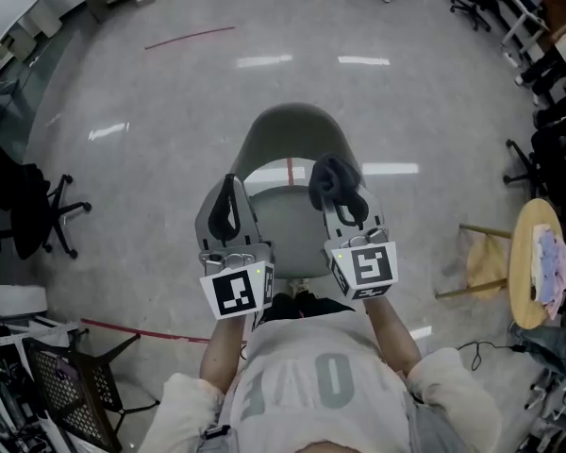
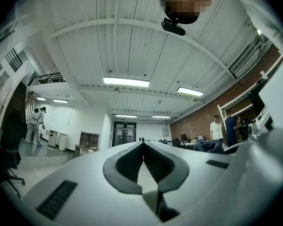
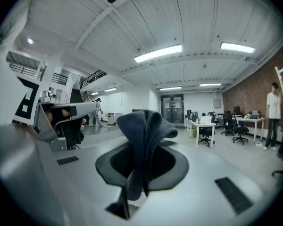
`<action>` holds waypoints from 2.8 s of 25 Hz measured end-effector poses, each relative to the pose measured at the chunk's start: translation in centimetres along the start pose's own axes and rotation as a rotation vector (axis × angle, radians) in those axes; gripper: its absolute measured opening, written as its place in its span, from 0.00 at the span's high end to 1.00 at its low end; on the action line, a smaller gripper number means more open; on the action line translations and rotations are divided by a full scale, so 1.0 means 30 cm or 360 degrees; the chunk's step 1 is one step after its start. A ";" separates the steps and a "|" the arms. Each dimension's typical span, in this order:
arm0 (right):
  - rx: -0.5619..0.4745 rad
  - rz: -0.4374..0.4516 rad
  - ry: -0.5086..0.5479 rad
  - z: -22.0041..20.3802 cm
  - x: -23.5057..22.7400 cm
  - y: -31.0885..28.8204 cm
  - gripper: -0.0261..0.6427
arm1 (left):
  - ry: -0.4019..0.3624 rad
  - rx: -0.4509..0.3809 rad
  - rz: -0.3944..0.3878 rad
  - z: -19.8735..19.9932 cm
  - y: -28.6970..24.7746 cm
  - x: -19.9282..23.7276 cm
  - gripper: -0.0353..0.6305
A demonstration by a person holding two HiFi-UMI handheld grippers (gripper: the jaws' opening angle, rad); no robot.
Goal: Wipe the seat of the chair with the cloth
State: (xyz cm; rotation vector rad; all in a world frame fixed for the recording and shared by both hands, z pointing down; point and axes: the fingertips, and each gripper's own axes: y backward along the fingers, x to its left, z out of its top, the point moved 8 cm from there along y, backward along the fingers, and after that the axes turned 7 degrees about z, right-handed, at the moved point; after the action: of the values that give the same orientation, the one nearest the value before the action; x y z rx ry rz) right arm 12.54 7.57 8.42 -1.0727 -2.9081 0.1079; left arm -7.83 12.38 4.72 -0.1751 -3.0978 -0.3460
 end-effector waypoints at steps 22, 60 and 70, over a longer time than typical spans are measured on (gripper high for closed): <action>-0.0175 -0.0028 0.0008 0.117 0.061 -0.223 0.88 | 0.0014 -0.0088 -0.0124 0.059 -0.235 0.139 0.92; 0.0058 0.0085 -0.0144 -0.214 -0.055 -0.487 0.88 | 0.0023 0.0254 -0.0108 -0.392 -0.385 0.207 0.92; 0.0306 0.0212 -0.0316 -0.779 -0.030 -0.625 0.88 | 0.0074 0.0447 -0.0082 -0.893 -0.303 0.228 0.92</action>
State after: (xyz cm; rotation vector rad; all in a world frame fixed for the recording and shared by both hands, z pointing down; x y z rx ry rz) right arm 2.54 -6.04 33.19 -1.2866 -2.9127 0.5158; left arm -15.48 -1.60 29.07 -0.0800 -3.0642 0.0849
